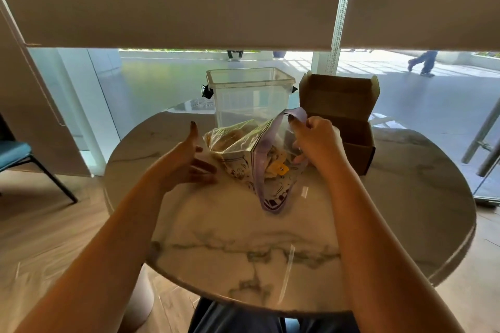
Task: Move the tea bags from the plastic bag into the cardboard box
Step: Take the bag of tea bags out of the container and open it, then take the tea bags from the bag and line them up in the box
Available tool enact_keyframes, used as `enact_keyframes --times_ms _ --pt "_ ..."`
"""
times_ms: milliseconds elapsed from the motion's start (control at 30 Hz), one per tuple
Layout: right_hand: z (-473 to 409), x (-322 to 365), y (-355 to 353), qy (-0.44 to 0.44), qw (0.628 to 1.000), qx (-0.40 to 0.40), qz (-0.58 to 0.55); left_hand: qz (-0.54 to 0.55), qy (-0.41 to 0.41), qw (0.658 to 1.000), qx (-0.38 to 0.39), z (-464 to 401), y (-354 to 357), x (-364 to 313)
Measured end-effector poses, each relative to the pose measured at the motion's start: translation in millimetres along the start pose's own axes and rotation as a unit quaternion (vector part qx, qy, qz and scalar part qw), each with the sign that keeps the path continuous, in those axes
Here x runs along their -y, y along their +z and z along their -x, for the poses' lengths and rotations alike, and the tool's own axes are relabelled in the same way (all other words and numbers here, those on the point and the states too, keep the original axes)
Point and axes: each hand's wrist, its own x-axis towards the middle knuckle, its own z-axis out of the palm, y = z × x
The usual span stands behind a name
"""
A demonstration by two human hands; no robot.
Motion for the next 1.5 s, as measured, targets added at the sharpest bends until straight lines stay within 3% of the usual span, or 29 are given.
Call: enact_keyframes --times_ms 67,200,500,633,733,800,900,1000,1100,1200,1300,1367,1433,1500 --pt "-1 0 6 0.026 0.999 0.032 0.004 0.052 0.000 0.998 -0.020 -18 12 -5" --pt "-4 -2 20 0.070 0.991 0.109 -0.024 0.027 0.014 0.995 -0.094 -45 30 -14" --pt "-22 10 56 0.002 0.982 0.189 -0.025 0.024 0.101 0.983 -0.148 -80 12 -12" --pt "-33 11 70 0.003 0.980 0.193 -0.036 0.007 0.129 0.977 -0.169 -96 3 -8" --pt "-36 11 71 -0.004 0.981 0.190 -0.044 0.067 0.129 0.977 -0.159 -94 3 -10" --pt "-36 13 64 -0.018 0.987 0.157 -0.024 0.017 0.168 0.969 -0.179 -90 8 -11" --pt "-36 12 56 -0.047 0.996 0.067 0.016 -0.103 0.313 0.913 -0.242 -73 13 -9" --pt "-28 15 53 -0.076 0.995 0.018 0.068 -0.132 0.472 0.845 -0.211 -44 22 -2" --pt "-16 14 49 -0.110 0.988 -0.041 0.098 -0.184 0.530 0.805 -0.193 -26 33 3" --pt "-1 10 38 -0.183 0.978 -0.082 0.056 -0.261 0.580 0.743 -0.209 -21 37 11" --pt "6 -1 24 -0.233 0.964 -0.117 0.053 -0.215 0.571 0.764 -0.209 -18 33 20" --pt "2 -12 14 -0.176 0.969 -0.134 0.114 -0.219 0.583 0.752 -0.215 -14 30 23" --pt "-1 -23 8 -0.095 0.963 -0.077 0.241 -0.234 0.599 0.733 -0.222 -9 29 21" --pt "1 -25 4 -0.074 0.943 -0.013 0.324 -0.231 0.595 0.737 -0.223 -4 32 17"
